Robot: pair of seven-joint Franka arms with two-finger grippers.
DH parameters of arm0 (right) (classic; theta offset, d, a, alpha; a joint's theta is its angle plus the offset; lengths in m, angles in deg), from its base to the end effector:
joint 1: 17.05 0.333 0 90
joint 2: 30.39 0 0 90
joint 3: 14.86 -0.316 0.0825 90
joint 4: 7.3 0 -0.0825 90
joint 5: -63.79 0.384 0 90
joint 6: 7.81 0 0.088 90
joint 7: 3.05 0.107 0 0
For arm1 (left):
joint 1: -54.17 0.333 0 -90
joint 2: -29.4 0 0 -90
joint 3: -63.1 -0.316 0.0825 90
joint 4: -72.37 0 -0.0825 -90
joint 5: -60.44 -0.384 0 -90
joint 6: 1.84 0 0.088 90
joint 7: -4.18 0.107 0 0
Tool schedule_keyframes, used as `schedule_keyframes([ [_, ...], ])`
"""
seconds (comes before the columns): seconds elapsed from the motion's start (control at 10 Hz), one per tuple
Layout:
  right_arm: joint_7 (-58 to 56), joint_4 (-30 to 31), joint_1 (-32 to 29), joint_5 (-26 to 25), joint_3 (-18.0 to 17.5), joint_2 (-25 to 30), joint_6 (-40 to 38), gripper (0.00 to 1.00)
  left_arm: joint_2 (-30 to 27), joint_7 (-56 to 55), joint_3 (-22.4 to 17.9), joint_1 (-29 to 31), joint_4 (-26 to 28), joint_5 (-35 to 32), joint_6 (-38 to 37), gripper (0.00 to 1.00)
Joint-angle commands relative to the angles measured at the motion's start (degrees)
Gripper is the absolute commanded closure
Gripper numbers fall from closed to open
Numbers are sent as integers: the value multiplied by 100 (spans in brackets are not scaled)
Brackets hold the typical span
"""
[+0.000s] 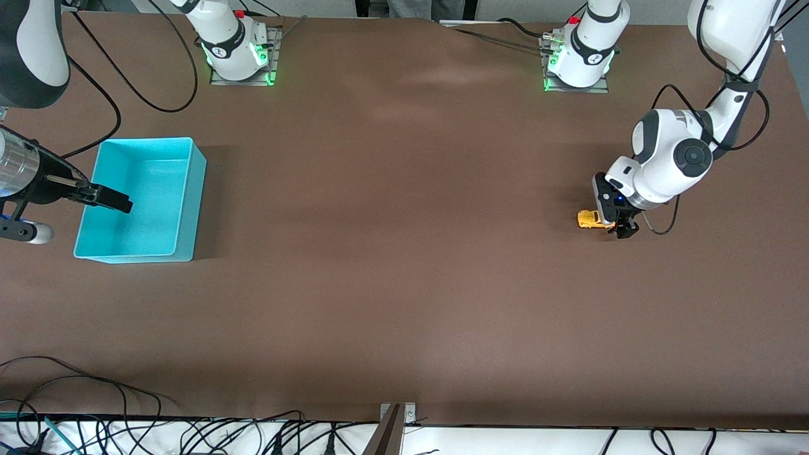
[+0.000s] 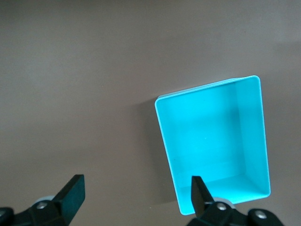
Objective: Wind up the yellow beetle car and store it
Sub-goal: 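Lower the left gripper and close it on the yellow car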
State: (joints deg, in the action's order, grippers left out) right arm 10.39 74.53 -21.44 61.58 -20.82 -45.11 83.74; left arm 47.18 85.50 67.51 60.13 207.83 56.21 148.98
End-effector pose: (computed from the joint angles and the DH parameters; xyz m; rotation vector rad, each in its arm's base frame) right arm 0.6291 0.0055 0.5423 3.0992 -0.3215 -0.1303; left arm 0.5050 0.0104 0.1929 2.3328 -2.0756 -0.0590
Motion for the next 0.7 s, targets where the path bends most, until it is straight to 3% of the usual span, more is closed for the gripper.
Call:
schedule_keyframes([
  [0.0, 80, -114, 17, -69, -2, -40, -102, 0, 190, 86, -10, -42, -46, -157, 132, 2],
  [0.1, 80, -114, 8, -78, -2, -49, -102, 0, 182, 95, -1, -42, -46, -166, 123, 10],
  [0.2, 80, -114, 8, -78, -2, -40, -102, 0, 174, 104, -1, -42, -46, -166, 132, 27],
  [0.3, 80, -114, 17, -69, -2, -40, -102, 0, 165, 330, -1, -95, -46, -166, 123, 51],
  [0.4, 80, -114, 8, -69, -2, -49, -102, 0, 165, 620, -1, -95, -64, -157, 123, 61],
  [0.5, 80, -114, 8, -69, -2, -49, -102, 0, 165, 666, -1, -86, -64, -157, 132, 63],
  [0.6, 88, -114, 8, -69, -2, -49, -93, 0, 165, 666, -10, -86, -64, -157, 132, 72],
])
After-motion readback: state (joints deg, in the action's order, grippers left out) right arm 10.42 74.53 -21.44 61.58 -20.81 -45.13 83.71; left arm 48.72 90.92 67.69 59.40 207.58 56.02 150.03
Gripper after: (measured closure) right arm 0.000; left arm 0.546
